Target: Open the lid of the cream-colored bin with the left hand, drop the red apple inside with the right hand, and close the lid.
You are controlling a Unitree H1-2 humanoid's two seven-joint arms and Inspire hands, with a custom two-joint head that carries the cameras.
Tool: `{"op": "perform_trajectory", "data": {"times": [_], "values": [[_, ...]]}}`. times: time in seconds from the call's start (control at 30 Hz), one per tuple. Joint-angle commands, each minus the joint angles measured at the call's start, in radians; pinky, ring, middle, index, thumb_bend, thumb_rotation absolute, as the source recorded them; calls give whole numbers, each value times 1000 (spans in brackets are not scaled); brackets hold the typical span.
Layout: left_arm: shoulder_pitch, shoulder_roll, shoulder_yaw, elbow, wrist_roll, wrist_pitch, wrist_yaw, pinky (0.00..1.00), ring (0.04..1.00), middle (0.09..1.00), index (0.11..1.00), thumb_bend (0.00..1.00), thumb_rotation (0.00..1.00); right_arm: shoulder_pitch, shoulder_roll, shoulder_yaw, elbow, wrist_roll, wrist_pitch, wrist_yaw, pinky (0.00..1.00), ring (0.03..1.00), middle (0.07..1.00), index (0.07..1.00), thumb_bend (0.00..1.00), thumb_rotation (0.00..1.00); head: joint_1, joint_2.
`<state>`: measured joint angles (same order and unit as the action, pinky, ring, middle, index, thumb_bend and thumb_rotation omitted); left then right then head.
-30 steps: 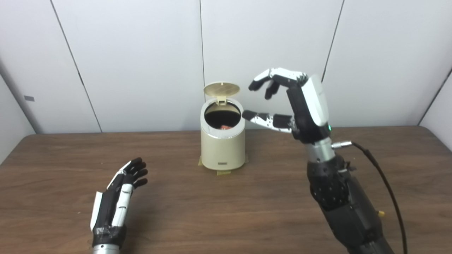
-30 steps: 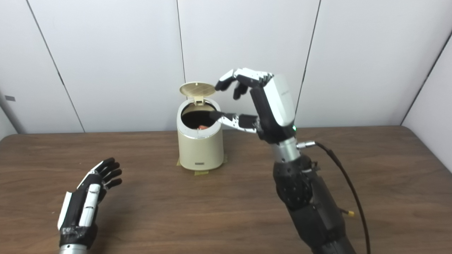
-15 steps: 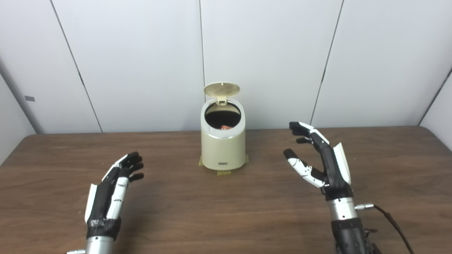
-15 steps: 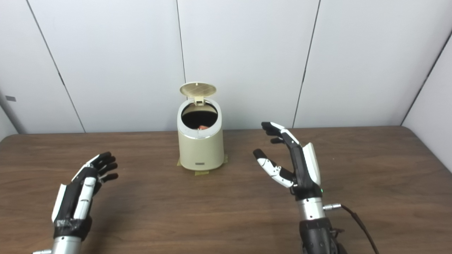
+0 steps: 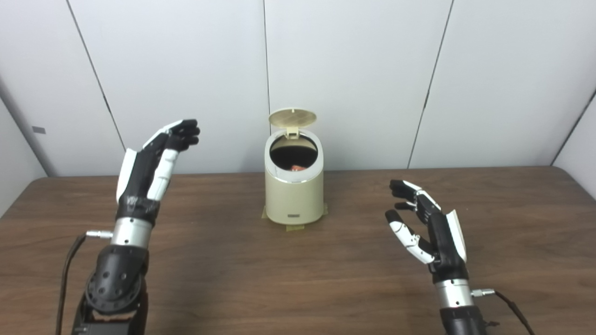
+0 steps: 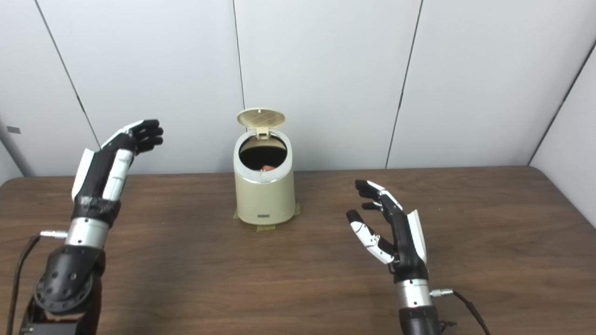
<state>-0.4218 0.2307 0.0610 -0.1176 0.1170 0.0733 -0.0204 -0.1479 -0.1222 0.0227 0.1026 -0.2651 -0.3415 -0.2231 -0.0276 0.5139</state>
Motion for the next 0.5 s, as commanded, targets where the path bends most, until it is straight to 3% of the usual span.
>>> {"op": "perform_trajectory", "data": {"times": [0.0, 0.13, 0.23, 0.27, 0.47], "values": [[-123, 47, -34, -45, 55, 32, -38, 865, 799, 777, 777, 752, 994, -16, -6, -5, 13, 5, -38, 8, 674, 772, 783, 772, 245, 604, -1, -2], [-239, 90, -136, -63, 161, 143, -121, 930, 891, 836, 823, 810, 1000, -20, -3, -5, 30, -8, -38, 4, 669, 767, 781, 770, 242, 588, -4, -15], [-303, 80, -202, -42, 240, 190, -140, 903, 895, 851, 817, 900, 1000, -27, -6, -3, 49, -32, -53, -8, 658, 759, 773, 766, 250, 595, -3, -17], [-321, 78, -223, -36, 267, 207, -149, 969, 934, 871, 829, 932, 1000, -27, -6, -3, 49, -38, -51, -9, 653, 755, 769, 764, 247, 598, -2, -17], [-403, 70, -355, -8, 508, 282, -168, 1000, 999, 933, 876, 962, 998, -25, -9, -3, 51, -50, -39, -5, 664, 757, 767, 765, 261, 616, 3, -17]]}}
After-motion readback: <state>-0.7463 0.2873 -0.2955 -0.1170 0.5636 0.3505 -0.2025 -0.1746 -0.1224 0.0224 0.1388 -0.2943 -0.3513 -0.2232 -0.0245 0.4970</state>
